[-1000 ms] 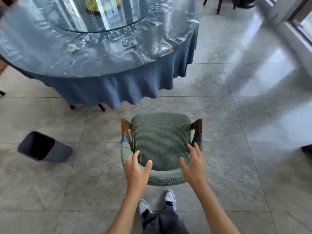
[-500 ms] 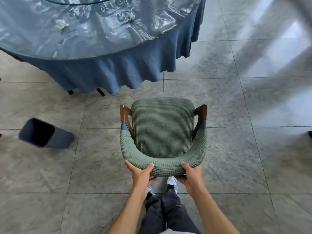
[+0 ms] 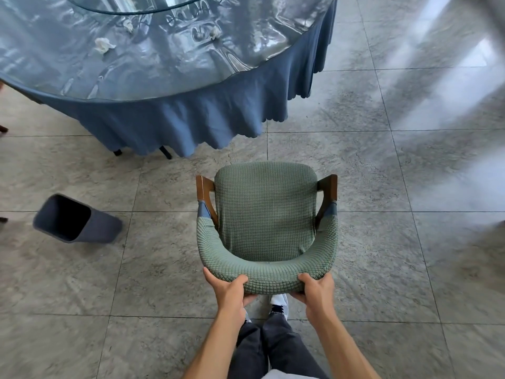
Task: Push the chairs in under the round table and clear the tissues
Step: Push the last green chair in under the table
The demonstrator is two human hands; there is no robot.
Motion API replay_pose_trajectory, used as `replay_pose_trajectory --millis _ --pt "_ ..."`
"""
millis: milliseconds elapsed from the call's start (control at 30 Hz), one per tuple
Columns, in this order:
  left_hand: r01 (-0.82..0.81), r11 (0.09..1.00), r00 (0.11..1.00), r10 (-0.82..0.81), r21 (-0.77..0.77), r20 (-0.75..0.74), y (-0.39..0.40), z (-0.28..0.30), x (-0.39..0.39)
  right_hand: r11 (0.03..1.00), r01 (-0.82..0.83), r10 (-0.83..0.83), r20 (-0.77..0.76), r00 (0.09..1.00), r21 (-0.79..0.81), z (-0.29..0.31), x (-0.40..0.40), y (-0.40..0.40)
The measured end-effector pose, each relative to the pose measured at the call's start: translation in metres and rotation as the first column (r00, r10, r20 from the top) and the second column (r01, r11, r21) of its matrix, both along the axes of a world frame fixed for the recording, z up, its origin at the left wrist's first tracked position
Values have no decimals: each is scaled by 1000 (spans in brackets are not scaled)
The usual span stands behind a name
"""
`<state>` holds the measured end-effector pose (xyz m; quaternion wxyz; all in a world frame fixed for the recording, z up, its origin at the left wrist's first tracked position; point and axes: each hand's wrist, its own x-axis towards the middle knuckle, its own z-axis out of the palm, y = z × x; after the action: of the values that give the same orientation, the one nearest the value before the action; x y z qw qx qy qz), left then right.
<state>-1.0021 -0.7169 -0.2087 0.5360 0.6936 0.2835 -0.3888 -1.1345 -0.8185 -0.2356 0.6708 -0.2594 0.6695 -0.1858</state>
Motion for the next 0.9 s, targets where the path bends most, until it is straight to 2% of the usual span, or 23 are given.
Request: replay_pose_trajectory --millis 233,400,900 --pt "-31 999 1000 31 -16 2 -19 0 -14 998 -53 52 -20 998 -37 -6 -10 -25" --pt "-111 991 994 109 -81 -22 -45 4 -30 993 -100 100 1 995 -56 -12 -22 -61" --pt "-369 921 929 371 -121 -12 -179 -3 -95 936 -348 350 31 936 -57 -8 -54 -221"
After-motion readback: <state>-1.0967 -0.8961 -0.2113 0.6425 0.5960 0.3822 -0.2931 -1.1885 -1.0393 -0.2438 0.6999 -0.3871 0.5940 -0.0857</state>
